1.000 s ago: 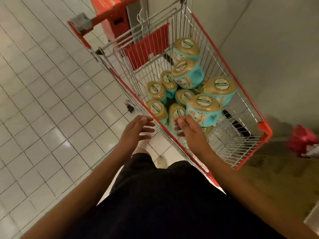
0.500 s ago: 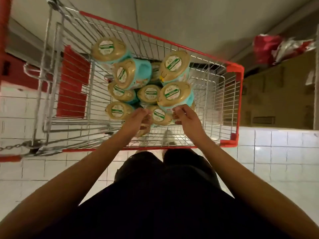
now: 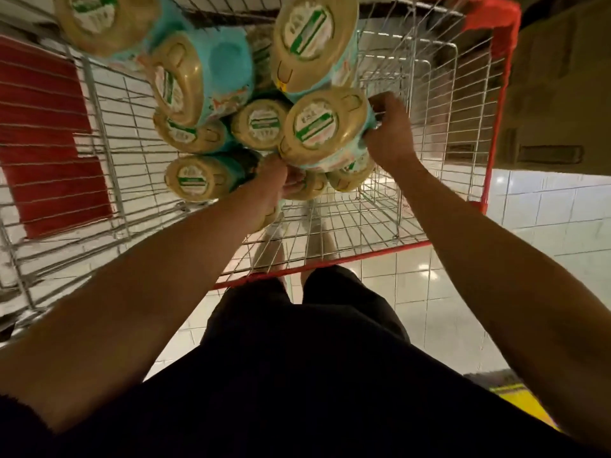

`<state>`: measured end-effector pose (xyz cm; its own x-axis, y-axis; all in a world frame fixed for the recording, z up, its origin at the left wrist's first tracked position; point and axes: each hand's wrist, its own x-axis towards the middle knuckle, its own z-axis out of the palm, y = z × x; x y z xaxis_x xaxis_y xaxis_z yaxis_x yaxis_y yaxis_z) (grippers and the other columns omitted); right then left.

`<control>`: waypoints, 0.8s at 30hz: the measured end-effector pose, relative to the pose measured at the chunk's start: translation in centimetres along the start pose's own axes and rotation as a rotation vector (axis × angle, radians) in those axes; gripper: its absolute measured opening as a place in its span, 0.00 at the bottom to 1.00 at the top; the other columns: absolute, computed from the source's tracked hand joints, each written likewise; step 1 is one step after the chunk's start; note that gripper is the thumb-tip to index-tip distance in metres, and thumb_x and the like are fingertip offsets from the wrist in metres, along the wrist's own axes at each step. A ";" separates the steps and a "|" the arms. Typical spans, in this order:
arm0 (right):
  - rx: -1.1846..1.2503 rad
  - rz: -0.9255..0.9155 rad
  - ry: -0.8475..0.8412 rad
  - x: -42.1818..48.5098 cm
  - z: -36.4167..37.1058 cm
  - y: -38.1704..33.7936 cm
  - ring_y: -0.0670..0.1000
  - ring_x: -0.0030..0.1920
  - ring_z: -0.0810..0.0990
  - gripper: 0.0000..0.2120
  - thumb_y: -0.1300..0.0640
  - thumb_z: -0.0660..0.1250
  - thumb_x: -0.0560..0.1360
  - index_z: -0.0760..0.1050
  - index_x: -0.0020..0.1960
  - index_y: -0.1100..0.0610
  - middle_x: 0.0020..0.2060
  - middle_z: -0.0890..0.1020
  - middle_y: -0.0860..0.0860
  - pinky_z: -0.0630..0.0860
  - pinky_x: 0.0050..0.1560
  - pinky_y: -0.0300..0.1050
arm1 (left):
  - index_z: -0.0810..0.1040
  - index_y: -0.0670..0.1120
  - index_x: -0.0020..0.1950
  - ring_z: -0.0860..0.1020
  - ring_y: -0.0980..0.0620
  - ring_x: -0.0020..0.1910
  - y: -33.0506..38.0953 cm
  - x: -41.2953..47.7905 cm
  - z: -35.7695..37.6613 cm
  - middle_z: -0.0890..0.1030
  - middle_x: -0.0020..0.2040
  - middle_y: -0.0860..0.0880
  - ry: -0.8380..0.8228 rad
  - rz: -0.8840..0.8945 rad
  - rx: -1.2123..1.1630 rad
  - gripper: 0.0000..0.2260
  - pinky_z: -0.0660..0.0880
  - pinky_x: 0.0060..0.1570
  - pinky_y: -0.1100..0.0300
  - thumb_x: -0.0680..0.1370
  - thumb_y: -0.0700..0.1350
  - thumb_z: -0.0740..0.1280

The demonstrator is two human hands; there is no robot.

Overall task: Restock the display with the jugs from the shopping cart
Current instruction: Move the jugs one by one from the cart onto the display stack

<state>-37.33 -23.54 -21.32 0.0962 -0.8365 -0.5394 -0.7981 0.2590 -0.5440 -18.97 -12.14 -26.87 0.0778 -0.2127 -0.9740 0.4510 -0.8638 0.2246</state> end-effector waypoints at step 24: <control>0.595 -0.446 -0.088 -11.1 -6.3 -5.5 0.59 0.51 0.82 0.15 0.83 0.66 0.74 0.80 0.58 0.73 0.50 0.84 0.68 0.82 0.55 0.57 | 0.75 0.45 0.70 0.87 0.47 0.50 2.2 -12.9 -1.5 0.81 0.59 0.43 -0.267 0.240 -0.589 0.19 0.84 0.47 0.51 0.90 0.50 0.49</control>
<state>-37.75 -18.70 -8.25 0.4024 -0.8882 -0.2215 -0.2175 0.1423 -0.9656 -17.70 -10.60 -13.91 0.0477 -0.5374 -0.8420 0.8624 -0.4031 0.3062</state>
